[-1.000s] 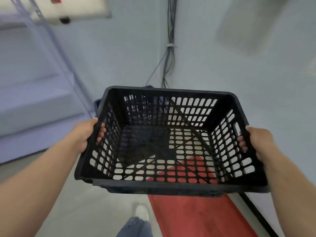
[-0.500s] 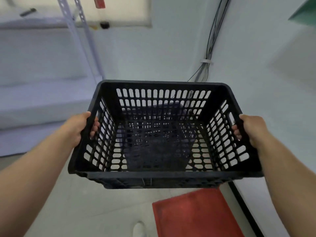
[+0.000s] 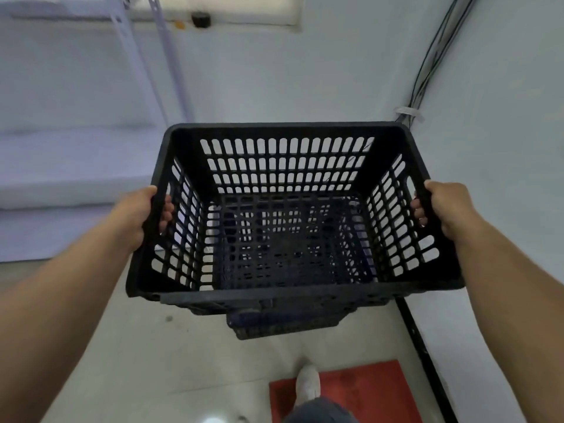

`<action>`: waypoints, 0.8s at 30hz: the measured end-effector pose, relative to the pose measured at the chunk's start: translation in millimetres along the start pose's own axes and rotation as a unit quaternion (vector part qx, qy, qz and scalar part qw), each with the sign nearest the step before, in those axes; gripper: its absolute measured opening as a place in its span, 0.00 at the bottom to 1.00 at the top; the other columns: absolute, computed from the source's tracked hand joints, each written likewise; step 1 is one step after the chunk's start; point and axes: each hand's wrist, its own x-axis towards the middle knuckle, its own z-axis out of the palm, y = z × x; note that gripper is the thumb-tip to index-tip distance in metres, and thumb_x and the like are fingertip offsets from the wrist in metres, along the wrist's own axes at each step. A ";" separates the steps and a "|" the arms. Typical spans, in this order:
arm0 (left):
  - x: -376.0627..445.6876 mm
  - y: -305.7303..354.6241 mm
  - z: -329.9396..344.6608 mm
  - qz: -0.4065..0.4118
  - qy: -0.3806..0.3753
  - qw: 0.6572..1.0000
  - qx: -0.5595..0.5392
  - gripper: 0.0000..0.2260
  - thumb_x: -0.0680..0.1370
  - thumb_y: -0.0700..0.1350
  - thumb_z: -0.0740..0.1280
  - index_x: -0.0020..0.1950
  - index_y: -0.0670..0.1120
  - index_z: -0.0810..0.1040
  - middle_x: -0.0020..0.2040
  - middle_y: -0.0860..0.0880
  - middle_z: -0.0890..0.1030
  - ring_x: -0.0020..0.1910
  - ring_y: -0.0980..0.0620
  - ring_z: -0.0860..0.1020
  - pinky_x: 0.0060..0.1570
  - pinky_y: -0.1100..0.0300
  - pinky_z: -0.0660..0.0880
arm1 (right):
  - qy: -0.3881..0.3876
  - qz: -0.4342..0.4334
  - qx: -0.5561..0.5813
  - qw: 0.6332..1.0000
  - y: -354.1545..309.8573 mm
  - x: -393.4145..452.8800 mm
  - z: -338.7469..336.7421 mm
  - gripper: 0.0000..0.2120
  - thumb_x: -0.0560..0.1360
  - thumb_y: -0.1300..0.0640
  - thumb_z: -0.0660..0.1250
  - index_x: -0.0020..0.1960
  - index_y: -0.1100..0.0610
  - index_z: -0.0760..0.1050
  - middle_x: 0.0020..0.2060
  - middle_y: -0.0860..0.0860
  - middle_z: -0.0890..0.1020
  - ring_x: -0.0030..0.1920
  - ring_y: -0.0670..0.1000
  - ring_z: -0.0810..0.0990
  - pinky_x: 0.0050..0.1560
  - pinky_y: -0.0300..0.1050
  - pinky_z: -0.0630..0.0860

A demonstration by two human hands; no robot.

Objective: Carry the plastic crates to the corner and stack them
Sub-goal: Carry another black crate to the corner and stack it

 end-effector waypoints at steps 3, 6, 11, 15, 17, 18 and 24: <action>12.6 7.6 20.1 0.006 0.020 1.000 -0.003 0.16 0.82 0.50 0.51 0.42 0.44 0.73 0.35 0.49 0.73 0.31 0.55 0.70 0.29 0.65 0.67 | -0.013 0.003 -0.004 1.000 -5.8 37.5 6.3 0.13 0.79 0.55 0.56 0.41 0.61 0.71 0.30 0.58 0.75 0.17 0.49 0.69 0.18 0.34 0.63; 24.2 10.2 39.2 0.003 0.022 1.000 -0.013 0.16 0.83 0.49 0.50 0.42 0.45 0.72 0.35 0.49 0.72 0.27 0.56 0.71 0.28 0.66 0.67 | -0.023 0.010 -0.014 1.000 -8.9 71.6 12.9 0.13 0.79 0.54 0.56 0.40 0.61 0.71 0.31 0.57 0.75 0.22 0.51 0.69 0.19 0.36 0.63; 46.2 6.8 60.6 -0.010 0.043 0.999 -0.027 0.16 0.82 0.49 0.50 0.41 0.46 0.71 0.34 0.48 0.71 0.19 0.59 0.70 0.19 0.71 0.64 | -0.041 0.027 -0.027 0.998 -10.3 116.2 24.9 0.13 0.79 0.53 0.56 0.42 0.60 0.72 0.31 0.57 0.75 0.24 0.52 0.68 0.20 0.37 0.63; 57.5 0.9 66.6 -0.023 0.057 0.998 -0.025 0.16 0.83 0.49 0.50 0.41 0.45 0.71 0.35 0.48 0.71 0.26 0.55 0.70 0.19 0.71 0.65 | -0.043 0.038 -0.047 0.997 -4.7 134.6 34.6 0.13 0.79 0.52 0.56 0.49 0.61 0.73 0.31 0.57 0.75 0.22 0.52 0.69 0.20 0.36 0.64; 61.2 -1.1 66.4 -0.036 0.057 0.997 -0.020 0.16 0.83 0.49 0.50 0.41 0.45 0.72 0.35 0.48 0.72 0.27 0.55 0.70 0.19 0.70 0.65 | -0.042 0.045 -0.048 0.997 0.3 136.8 38.2 0.13 0.79 0.53 0.56 0.50 0.61 0.73 0.31 0.57 0.75 0.19 0.50 0.69 0.20 0.35 0.63; 62.4 -2.8 65.2 -0.043 0.057 0.997 -0.018 0.17 0.83 0.50 0.50 0.41 0.45 0.72 0.34 0.48 0.71 0.27 0.55 0.69 0.20 0.69 0.65 | -0.044 0.047 -0.049 0.997 2.9 136.6 40.0 0.12 0.79 0.53 0.57 0.50 0.61 0.73 0.30 0.57 0.75 0.18 0.49 0.68 0.20 0.35 0.63; 68.1 -13.6 59.8 -0.066 0.059 0.996 -0.005 0.17 0.83 0.50 0.51 0.41 0.45 0.71 0.30 0.47 0.73 0.19 0.57 0.70 0.19 0.70 0.64 | -0.061 0.074 -0.041 0.995 28.8 130.3 49.1 0.13 0.79 0.53 0.55 0.41 0.60 0.71 0.30 0.56 0.74 0.19 0.49 0.69 0.18 0.35 0.62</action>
